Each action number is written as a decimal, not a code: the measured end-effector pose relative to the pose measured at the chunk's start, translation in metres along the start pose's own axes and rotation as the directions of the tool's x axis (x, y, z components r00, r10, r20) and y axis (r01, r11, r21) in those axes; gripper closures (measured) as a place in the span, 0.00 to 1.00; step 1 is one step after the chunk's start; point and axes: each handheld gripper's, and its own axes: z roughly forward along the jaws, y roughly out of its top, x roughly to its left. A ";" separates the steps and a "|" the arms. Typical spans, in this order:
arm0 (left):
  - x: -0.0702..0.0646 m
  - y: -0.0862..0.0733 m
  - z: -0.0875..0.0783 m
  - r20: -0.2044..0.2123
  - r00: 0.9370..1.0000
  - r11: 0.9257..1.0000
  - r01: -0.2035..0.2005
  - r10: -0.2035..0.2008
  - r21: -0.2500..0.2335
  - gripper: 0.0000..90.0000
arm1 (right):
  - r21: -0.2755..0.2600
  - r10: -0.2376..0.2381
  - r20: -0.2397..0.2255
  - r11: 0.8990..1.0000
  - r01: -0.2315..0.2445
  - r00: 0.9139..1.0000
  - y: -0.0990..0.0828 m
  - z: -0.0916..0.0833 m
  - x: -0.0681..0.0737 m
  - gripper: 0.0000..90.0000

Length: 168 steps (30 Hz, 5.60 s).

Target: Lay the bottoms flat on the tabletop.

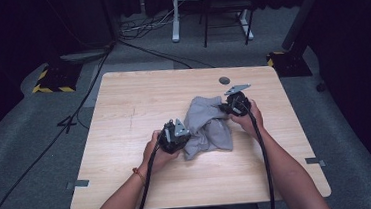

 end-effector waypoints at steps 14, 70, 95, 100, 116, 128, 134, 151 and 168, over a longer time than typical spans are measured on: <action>-0.003 -0.009 -0.073 -0.192 0.979 0.998 -0.066 0.069 0.023 0.89 | -0.157 -0.124 -0.094 0.982 0.108 0.988 0.016 -0.077 0.027 0.98; 0.013 0.061 -0.002 0.128 0.991 0.987 0.070 -0.051 -0.147 1.00 | -0.146 -0.006 -0.002 0.989 0.005 1.000 -0.024 -0.094 0.005 0.93; 0.081 0.036 0.021 -0.027 0.968 0.968 0.249 -0.248 0.032 0.43 | -0.006 0.018 0.150 1.000 -0.017 0.989 -0.014 -0.056 -0.028 0.91; 0.091 0.037 0.057 0.024 0.942 0.939 0.331 -0.335 0.091 0.35 | 0.094 0.070 0.187 0.992 -0.089 0.980 -0.038 -0.032 -0.044 0.72; 0.078 0.050 0.093 -0.004 0.958 0.948 0.284 -0.287 0.145 0.74 | 0.131 0.175 0.072 0.974 -0.183 0.982 -0.065 -0.025 -0.056 0.75; 0.090 0.060 0.017 -0.066 0.974 0.975 0.213 -0.217 -0.063 0.93 | -0.032 0.048 0.186 0.999 -0.042 0.981 -0.019 -0.049 -0.039 0.97; 0.101 0.081 -0.025 -0.141 0.966 0.969 0.195 -0.216 -0.149 0.91 | -0.093 0.019 0.272 0.996 0.007 0.962 0.026 -0.050 -0.033 0.97; 0.116 0.033 0.014 -0.133 0.946 0.950 0.307 -0.297 0.062 0.37 | 0.040 0.039 0.224 0.998 -0.049 0.974 0.013 -0.020 -0.051 0.53; 0.021 -0.012 0.014 0.131 0.976 0.975 0.151 -0.174 0.163 0.49 | 0.109 -0.191 -0.209 0.970 0.217 0.959 -0.062 -0.052 0.079 0.56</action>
